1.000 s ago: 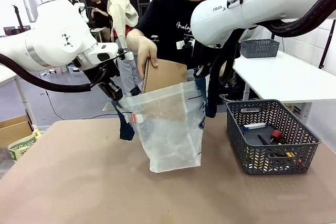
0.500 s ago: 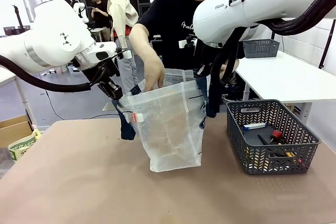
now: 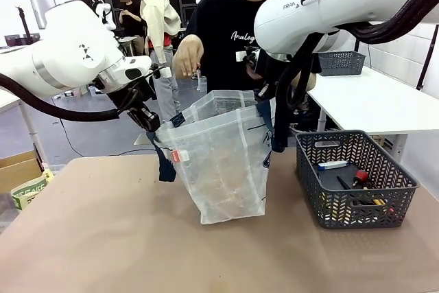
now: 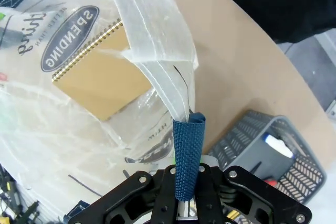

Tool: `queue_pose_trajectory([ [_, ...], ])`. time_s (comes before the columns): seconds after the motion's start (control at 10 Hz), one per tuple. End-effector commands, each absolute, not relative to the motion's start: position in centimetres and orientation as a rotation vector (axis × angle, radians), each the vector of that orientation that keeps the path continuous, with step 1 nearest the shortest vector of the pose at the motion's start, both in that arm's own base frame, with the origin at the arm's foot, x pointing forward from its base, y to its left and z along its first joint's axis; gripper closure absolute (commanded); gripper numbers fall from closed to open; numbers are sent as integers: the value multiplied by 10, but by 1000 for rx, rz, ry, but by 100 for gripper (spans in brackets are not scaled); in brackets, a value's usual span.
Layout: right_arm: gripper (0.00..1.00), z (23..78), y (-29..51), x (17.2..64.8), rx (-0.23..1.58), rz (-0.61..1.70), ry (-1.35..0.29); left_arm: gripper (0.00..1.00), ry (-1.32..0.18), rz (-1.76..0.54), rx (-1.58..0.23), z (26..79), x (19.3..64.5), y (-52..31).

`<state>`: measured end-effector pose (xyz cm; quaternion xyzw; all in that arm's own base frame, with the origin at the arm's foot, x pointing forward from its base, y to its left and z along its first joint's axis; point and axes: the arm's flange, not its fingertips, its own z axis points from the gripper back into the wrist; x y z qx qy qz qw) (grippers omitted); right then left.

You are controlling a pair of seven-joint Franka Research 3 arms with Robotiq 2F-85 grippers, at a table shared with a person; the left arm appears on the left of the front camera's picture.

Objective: Transfer purchased items from the store into the shopping bag.
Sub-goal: Move the Reusable shopping bag to the right side of the table.

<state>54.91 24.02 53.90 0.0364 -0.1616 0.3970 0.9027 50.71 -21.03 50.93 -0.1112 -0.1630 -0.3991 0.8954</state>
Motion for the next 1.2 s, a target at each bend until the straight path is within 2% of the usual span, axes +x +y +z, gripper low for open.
queue_pose_trajectory([
  [0.0, 100, 543, 237, 552, 105, 783, -341, 100, -339, -821, -241, 511, 509, -204],
  [1.1, 100, 541, 239, 550, 97, 792, -337, 100, -339, -822, -231, 509, 508, -208],
])
